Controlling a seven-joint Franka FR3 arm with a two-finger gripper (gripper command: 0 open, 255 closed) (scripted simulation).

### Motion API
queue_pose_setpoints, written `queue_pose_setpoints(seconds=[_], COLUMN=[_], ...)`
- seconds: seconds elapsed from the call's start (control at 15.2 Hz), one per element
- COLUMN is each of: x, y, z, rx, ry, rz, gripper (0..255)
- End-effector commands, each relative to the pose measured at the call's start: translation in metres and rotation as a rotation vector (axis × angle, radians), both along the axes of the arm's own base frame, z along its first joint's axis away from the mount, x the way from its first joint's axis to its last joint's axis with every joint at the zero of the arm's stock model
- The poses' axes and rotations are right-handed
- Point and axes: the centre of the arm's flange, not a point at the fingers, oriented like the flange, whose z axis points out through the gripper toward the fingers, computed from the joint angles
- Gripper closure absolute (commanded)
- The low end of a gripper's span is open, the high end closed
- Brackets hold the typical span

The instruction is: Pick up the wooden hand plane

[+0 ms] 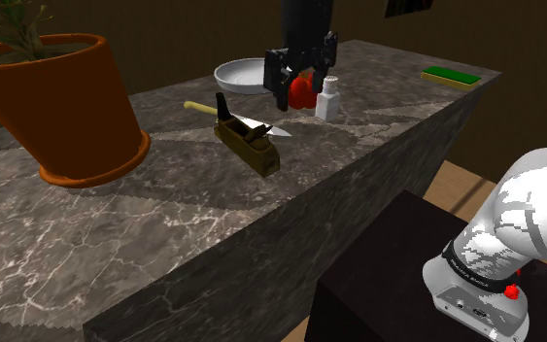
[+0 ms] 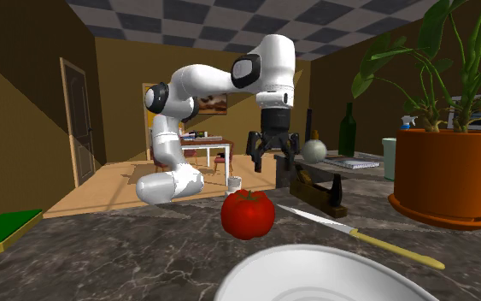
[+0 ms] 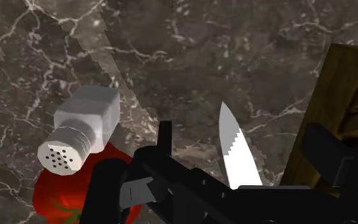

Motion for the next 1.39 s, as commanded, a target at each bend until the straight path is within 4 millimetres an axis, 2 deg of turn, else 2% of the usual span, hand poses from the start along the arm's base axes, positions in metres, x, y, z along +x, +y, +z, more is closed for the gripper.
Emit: queue_pose_setpoints(seconds=[0.0,0.4,0.46,0.92,1.06,1.12,1.32], x=[0.010,0.043,0.045,0.045,0.045,0.045,0.045], y=[0.025,0.096,0.100,0.100,0.100,0.100,0.100], z=[-0.001,-0.002,-0.002,-0.042,-0.042,-0.042,-0.041], rx=[0.010,0.034,0.036,0.036,0.036,0.036,0.036], ry=[0.010,0.037,0.038,0.038,0.038,0.038,0.038], rz=[-0.018,-0.062,-0.065,-0.065,-0.065,-0.065,-0.065], gripper=[0,0,0,0,0,255,255])
